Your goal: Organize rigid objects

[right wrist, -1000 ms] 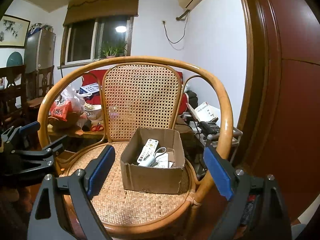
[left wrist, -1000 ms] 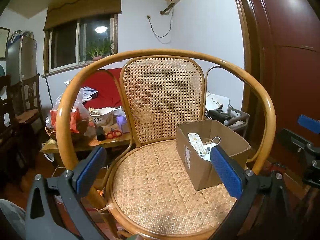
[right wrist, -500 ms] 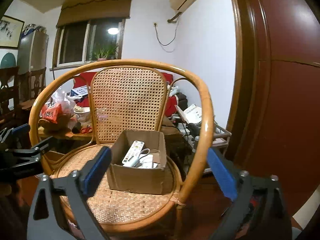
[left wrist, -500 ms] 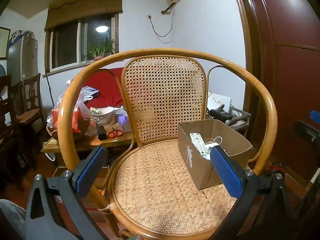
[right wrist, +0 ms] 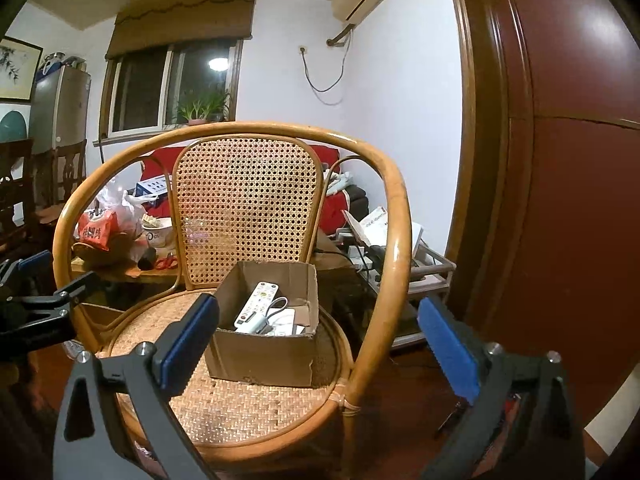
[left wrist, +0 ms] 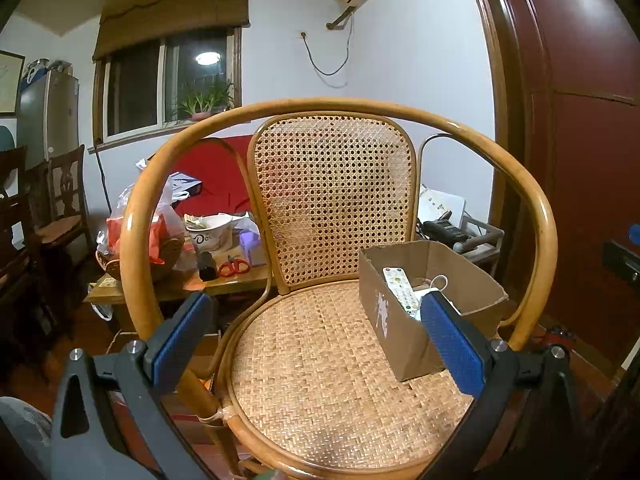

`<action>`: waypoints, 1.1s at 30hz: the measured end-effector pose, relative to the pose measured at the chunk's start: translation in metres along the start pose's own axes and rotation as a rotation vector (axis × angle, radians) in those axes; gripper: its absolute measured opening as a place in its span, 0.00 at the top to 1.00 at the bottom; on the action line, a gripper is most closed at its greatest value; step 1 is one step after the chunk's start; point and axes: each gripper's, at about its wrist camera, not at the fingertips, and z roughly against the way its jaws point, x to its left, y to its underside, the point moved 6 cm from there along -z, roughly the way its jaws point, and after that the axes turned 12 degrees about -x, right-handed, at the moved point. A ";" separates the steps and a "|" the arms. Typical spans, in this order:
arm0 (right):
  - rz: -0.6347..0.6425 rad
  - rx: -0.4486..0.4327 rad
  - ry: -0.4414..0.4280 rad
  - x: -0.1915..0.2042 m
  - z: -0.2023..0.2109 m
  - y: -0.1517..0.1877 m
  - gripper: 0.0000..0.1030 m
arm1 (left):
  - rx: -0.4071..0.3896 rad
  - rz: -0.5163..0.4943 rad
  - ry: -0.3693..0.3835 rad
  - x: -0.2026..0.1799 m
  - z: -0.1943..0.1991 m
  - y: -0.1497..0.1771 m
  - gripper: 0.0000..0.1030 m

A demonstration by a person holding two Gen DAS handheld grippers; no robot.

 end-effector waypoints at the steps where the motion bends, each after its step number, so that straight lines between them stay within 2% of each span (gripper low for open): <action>1: 0.001 -0.001 0.001 0.000 0.000 0.000 0.00 | 0.000 0.001 -0.001 -0.001 0.000 0.000 0.00; 33: 0.015 0.020 0.011 0.000 -0.004 0.005 0.00 | -0.004 0.004 -0.021 -0.006 -0.004 0.001 0.00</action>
